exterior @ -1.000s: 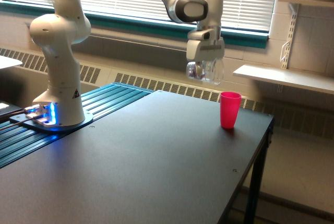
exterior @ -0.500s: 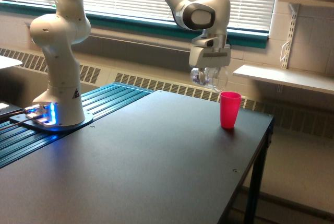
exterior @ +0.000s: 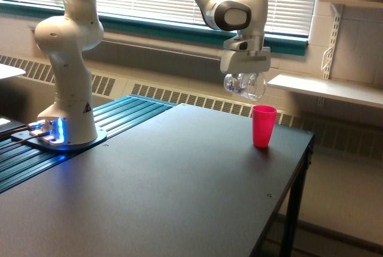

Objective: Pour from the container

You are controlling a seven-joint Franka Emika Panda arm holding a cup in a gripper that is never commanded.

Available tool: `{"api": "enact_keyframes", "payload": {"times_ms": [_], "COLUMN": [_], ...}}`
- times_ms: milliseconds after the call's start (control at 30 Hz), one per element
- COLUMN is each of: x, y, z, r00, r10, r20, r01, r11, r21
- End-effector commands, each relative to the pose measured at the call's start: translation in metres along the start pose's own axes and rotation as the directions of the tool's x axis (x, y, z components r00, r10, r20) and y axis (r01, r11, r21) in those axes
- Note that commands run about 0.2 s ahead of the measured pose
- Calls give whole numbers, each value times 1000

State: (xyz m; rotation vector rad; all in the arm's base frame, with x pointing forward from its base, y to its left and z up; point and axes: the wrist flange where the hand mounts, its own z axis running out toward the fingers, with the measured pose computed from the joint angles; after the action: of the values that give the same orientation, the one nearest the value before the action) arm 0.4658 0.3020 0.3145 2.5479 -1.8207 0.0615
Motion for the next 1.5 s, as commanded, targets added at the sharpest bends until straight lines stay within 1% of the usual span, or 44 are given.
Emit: {"api": "enact_keyframes", "payload": {"times_ms": [33, 133, 367, 400, 533, 700, 833, 1167, 1233, 1300, 1433, 1500], "x": [-26, -28, -19, -20, -16, -10, -7, -1, -1, 0, -1, -3], "y": [9, 9, 5, 3, -1, -6, -12, -27, -29, -31, -34, -35], "z": [4, 6, 7, 1, -1, 0, 1, 3, 3, 4, 6, 6], "r00": [999, 998, 999, 998, 998, 998, 998, 996, 997, 996, 993, 994], "r10": [-41, -60, -45, -63, -57, -32, -20, 17, 30, 41, 55, 55], "r20": [-7, -11, -2, 6, 22, 46, 52, 83, 76, 80, 108, 98], "r01": [41, 60, 45, 63, 58, 34, 23, -11, -25, -35, -45, -46], "r11": [999, 998, 999, 998, 998, 999, 999, 998, 997, 996, 995, 994], "r21": [-13, -15, -16, -13, -19, -35, -45, -66, -73, -81, -94, -95]}}
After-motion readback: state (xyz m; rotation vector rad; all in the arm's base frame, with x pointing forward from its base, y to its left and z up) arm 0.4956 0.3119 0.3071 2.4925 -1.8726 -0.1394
